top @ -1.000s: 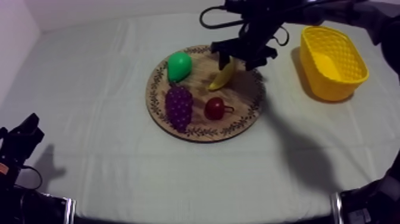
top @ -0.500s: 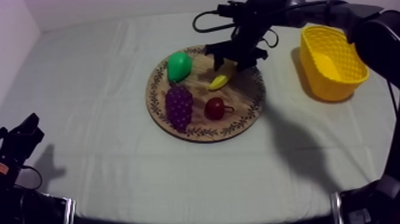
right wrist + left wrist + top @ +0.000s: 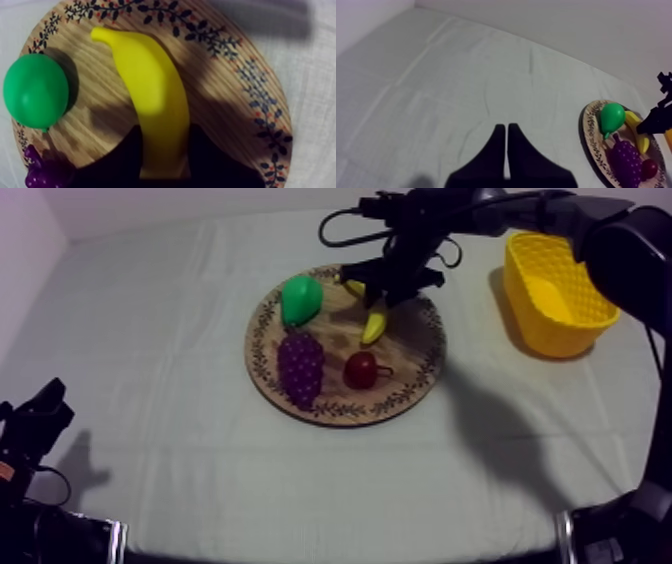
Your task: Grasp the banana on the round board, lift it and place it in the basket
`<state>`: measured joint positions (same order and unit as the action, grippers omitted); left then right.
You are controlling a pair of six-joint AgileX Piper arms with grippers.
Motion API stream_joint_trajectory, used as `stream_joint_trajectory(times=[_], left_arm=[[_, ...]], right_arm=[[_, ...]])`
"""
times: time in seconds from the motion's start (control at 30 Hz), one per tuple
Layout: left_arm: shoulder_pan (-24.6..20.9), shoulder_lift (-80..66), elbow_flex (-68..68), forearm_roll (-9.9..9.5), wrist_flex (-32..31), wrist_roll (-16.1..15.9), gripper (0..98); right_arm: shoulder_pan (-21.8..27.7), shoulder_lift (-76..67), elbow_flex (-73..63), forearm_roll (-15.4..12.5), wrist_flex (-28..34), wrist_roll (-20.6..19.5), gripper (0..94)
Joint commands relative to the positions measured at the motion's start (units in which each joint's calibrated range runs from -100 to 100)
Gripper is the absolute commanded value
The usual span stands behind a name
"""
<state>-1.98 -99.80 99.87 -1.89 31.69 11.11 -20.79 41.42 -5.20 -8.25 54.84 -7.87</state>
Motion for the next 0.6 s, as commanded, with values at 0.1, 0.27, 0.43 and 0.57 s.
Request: stream_joint_trajectory(times=[0.1, 0.27, 0.43, 0.57], left_arm=[[-0.01, -0.03, 0.02, 0.01, 0.0, 0.0, 0.1], [-0.01, -0.03, 0.02, 0.01, 0.0, 0.0, 0.1], [-0.01, -0.03, 0.02, 0.01, 0.0, 0.0, 0.1], [-0.01, -0.03, 0.02, 0.01, 0.0, 0.0, 0.1]], right_arm=[[-0.1, -1.23, -1.38, 0.87, 2.18, -0.75, 20.4], [0.85, -4.62, -3.06, 1.13, 6.02, -0.79, 19.5], [2.18, -9.23, -3.72, 2.32, 9.58, -1.33, 17.0], [3.79, -13.21, -3.01, 2.51, 12.5, -1.56, 17.3]])
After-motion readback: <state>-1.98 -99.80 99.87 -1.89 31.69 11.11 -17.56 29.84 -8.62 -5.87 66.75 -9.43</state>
